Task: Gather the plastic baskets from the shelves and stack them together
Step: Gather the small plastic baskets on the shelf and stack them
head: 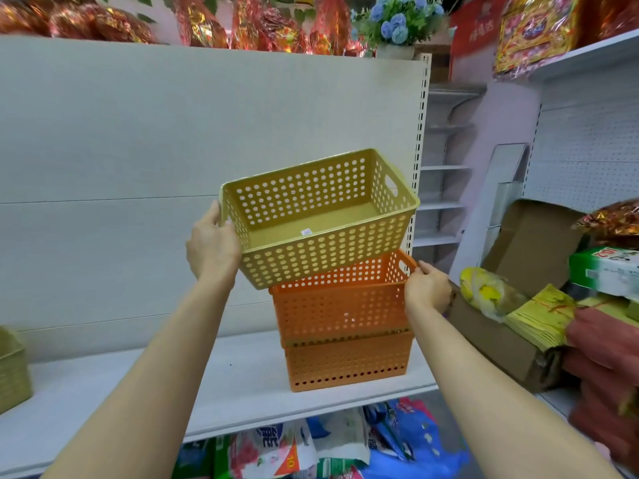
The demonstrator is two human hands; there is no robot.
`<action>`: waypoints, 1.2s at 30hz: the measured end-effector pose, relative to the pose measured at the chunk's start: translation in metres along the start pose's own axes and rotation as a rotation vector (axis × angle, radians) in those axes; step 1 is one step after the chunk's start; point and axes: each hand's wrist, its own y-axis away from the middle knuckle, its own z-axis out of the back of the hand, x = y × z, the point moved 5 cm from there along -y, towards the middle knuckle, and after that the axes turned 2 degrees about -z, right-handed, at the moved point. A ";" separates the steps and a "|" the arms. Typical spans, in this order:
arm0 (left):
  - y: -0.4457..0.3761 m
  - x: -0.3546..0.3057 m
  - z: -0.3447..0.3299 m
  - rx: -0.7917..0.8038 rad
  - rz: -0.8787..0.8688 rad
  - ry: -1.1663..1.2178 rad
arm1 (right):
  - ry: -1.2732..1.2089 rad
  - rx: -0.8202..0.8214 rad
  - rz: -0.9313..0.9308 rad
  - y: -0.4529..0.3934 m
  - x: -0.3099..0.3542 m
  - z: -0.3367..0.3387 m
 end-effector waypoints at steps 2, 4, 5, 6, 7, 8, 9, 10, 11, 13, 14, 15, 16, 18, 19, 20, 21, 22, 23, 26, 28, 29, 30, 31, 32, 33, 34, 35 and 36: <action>0.001 0.002 -0.003 -0.007 0.005 -0.004 | -0.029 0.003 0.000 -0.004 0.002 -0.006; 0.000 0.006 -0.004 -0.019 0.013 -0.023 | -0.049 0.000 0.012 -0.010 0.005 -0.011; -0.001 0.007 -0.005 -0.024 0.018 -0.037 | -0.060 0.002 0.018 -0.013 0.007 -0.013; -0.002 0.008 -0.006 -0.027 0.023 -0.050 | -0.063 0.008 0.026 -0.016 0.008 -0.015; -0.004 0.009 -0.008 -0.028 0.025 -0.057 | -0.061 0.014 0.028 -0.018 0.008 -0.016; -0.005 0.009 -0.009 -0.029 0.024 -0.052 | -0.063 0.023 0.025 -0.020 0.005 -0.017; -0.006 0.010 -0.010 -0.028 0.025 -0.043 | -0.063 0.034 0.016 -0.021 0.002 -0.019; -0.008 0.010 -0.013 -0.025 0.025 -0.039 | -0.053 0.043 0.006 -0.021 -0.004 -0.022; -0.009 0.011 -0.015 -0.021 0.025 -0.048 | -0.035 0.046 -0.003 -0.021 -0.009 -0.024; -0.010 0.014 -0.020 -0.009 0.023 -0.081 | 0.005 0.058 -0.015 -0.021 -0.023 -0.025; -0.010 0.015 -0.024 -0.002 0.016 -0.104 | 0.033 0.079 -0.017 -0.022 -0.033 -0.026; -0.009 0.016 -0.026 0.008 0.010 -0.131 | 0.064 0.106 -0.018 -0.022 -0.041 -0.028; -0.009 0.017 -0.031 0.019 0.001 -0.153 | 0.085 0.142 -0.024 -0.023 -0.049 -0.029; -0.007 0.021 -0.039 0.041 -0.003 -0.198 | 0.093 0.235 -0.019 -0.025 -0.057 -0.029; -0.006 0.024 -0.045 0.056 0.003 -0.218 | 0.085 0.263 0.001 -0.027 -0.054 -0.026; -0.003 0.028 -0.052 0.074 0.009 -0.245 | 0.043 0.275 0.019 -0.030 -0.050 -0.022; 0.000 0.032 -0.058 0.095 0.018 -0.283 | -0.071 0.300 0.019 -0.031 -0.044 -0.017; 0.003 0.037 -0.065 0.113 0.032 -0.319 | -0.242 0.357 0.001 -0.031 -0.038 -0.013; 0.007 0.042 -0.071 0.129 0.047 -0.351 | -0.401 0.422 -0.023 -0.031 -0.032 -0.011; 0.015 0.059 -0.087 0.204 0.069 -0.438 | -0.441 0.563 0.032 -0.031 -0.019 -0.010; 0.019 0.076 -0.093 0.297 0.095 -0.428 | -0.288 0.595 0.100 -0.028 -0.019 -0.011; 0.023 0.084 -0.094 0.349 0.107 -0.404 | -0.243 0.581 0.109 -0.029 -0.022 -0.010; 0.029 0.093 -0.095 0.402 0.112 -0.376 | -0.210 0.561 0.113 -0.032 -0.030 -0.009; 0.037 0.101 -0.094 0.447 0.116 -0.343 | -0.182 0.557 0.116 -0.036 -0.038 -0.009; 0.046 0.110 -0.093 0.486 0.132 -0.304 | -0.173 0.566 0.106 -0.039 -0.048 -0.010; 0.057 0.118 -0.091 0.511 0.157 -0.248 | -0.171 0.580 0.078 -0.039 -0.058 -0.012; 0.069 0.126 -0.091 0.535 0.191 -0.180 | -0.175 0.594 0.038 -0.038 -0.067 -0.015; 0.079 0.134 -0.091 0.550 0.197 -0.128 | -0.171 0.594 0.003 -0.036 -0.075 -0.017; 0.085 0.140 -0.092 0.549 0.171 -0.104 | -0.163 0.581 0.001 -0.034 -0.081 -0.020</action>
